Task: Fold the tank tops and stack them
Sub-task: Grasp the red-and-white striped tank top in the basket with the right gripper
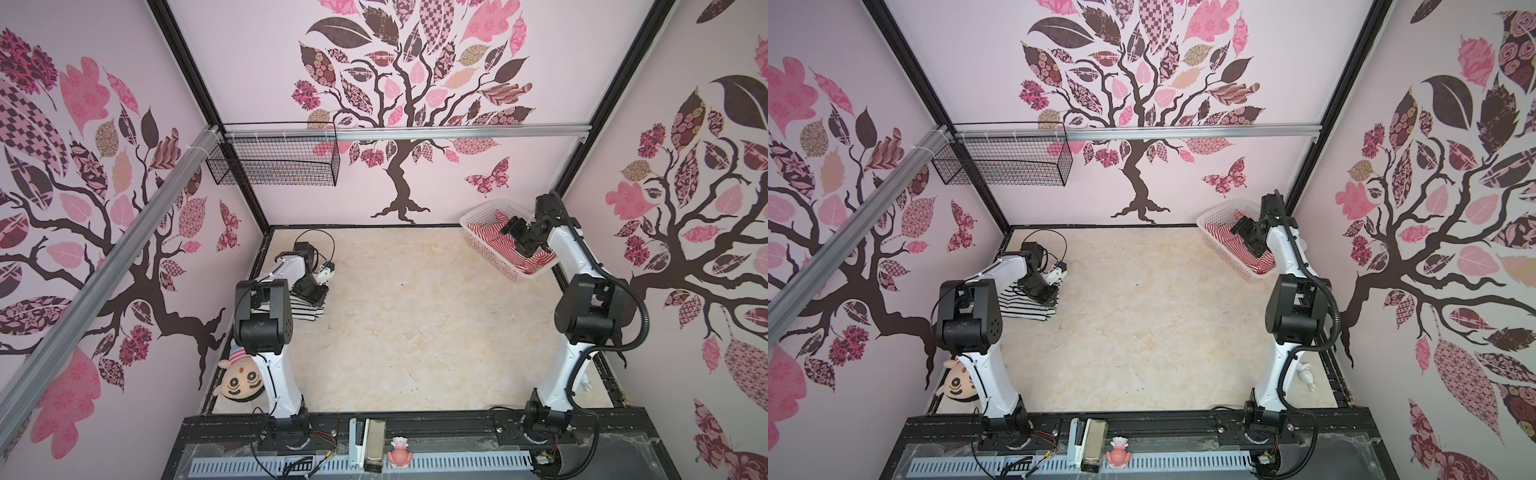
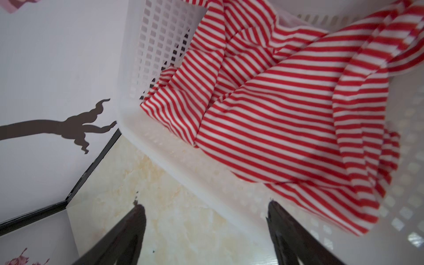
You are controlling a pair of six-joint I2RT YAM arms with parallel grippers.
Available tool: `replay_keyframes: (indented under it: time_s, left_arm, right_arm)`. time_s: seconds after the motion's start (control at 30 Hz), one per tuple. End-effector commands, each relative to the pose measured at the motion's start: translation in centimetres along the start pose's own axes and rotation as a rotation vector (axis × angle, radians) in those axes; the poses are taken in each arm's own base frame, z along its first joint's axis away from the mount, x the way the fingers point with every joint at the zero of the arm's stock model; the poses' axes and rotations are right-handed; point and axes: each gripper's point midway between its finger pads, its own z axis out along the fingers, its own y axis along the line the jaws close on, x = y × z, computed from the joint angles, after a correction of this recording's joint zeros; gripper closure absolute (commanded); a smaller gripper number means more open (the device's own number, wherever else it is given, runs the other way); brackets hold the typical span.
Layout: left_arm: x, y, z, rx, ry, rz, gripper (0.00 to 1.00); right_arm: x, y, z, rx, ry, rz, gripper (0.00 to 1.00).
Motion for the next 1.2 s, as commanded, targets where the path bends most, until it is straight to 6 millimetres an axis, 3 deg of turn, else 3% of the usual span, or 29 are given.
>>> replay_keyframes:
  time_s: [0.0,0.17,0.23,0.33,0.53,0.77,0.87,1.0,1.07,1.17]
  left_arm:
    - [-1.5,0.2,-2.1,-0.006,-0.066,-0.008,0.68]
    - [-3.0,-3.3,-6.1,0.147,-0.196,-0.016,0.68]
    - [-3.3,-5.1,-7.7,0.204,-0.237,-0.020,0.68]
    - [-3.0,-7.5,-8.8,0.234,-0.261,-0.004,0.68]
    - [-1.3,-11.5,-8.0,0.237,-0.248,0.064,0.67]
    - [-0.1,-12.2,-6.5,0.262,-0.204,0.037,0.67]
    - [-0.1,-12.6,-6.2,0.281,-0.206,0.024,0.67]
    - [0.1,-12.7,-6.0,0.287,-0.204,0.014,0.67]
    - [0.2,-12.6,-5.8,0.279,-0.201,0.015,0.67]
    - [0.2,-12.6,-5.8,0.276,-0.203,0.011,0.67]
  right_arm:
    - [-1.8,-3.1,1.1,0.189,-0.020,-0.064,0.14]
    - [-4.6,-5.3,3.6,0.344,-0.034,-0.111,0.11]
    - [-5.2,-6.1,5.5,0.368,-0.029,-0.109,0.11]
    - [-6.2,-7.4,7.2,0.419,-0.054,-0.116,0.08]
    - [-5.6,-10.3,10.8,0.453,-0.030,-0.103,0.05]
    - [-4.0,-12.1,13.9,0.462,0.025,-0.088,0.06]
    - [-3.1,-12.7,15.0,0.459,0.054,-0.082,0.12]
    - [-2.5,-11.9,15.6,0.407,0.075,-0.060,0.25]
    - [-2.8,-10.9,15.4,0.360,0.070,-0.051,0.38]
    - [-3.6,-8.7,14.2,0.277,0.042,-0.041,0.67]
